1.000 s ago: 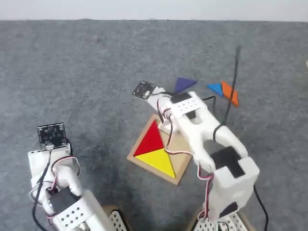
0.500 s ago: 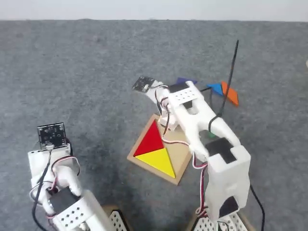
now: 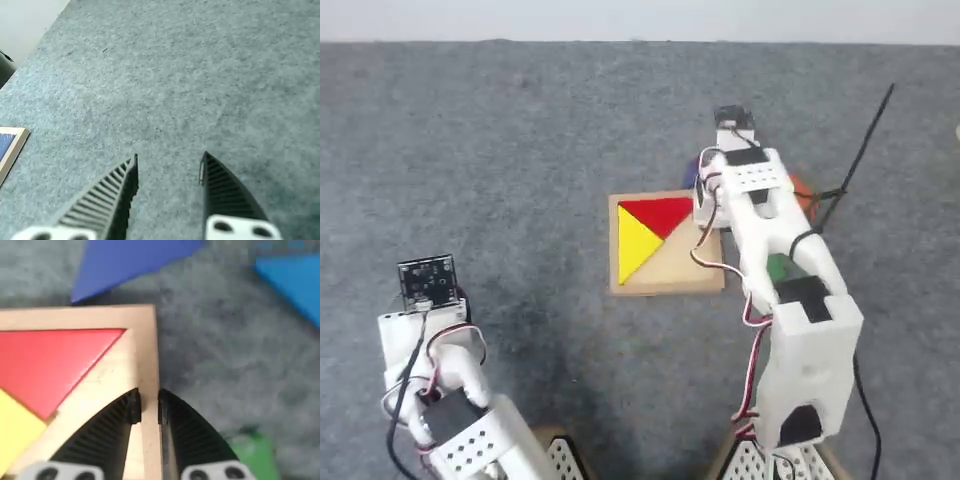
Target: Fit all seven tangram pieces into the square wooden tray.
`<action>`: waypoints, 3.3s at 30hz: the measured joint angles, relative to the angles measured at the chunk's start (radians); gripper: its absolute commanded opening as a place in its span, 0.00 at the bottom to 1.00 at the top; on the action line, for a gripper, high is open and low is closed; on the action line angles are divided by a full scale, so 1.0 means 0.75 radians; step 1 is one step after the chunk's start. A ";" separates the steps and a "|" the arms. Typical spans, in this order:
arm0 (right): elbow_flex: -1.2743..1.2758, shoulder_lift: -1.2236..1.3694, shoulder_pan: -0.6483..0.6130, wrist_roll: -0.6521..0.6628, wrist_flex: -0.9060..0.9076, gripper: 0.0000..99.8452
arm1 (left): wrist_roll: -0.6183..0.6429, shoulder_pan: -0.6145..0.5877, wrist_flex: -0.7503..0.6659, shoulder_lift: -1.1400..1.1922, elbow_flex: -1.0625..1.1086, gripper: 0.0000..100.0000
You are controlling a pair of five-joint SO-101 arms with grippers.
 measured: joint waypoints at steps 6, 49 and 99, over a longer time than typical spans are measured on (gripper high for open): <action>-0.002 0.006 -0.027 -0.076 0.135 0.01 | 0.000 -0.002 0.000 0.000 0.000 0.19; -0.231 -0.020 0.409 0.747 -0.108 0.29 | 0.000 0.160 0.278 0.000 0.002 0.19; -1.195 0.736 0.620 1.092 0.207 0.28 | 0.000 0.158 0.278 0.000 0.002 0.19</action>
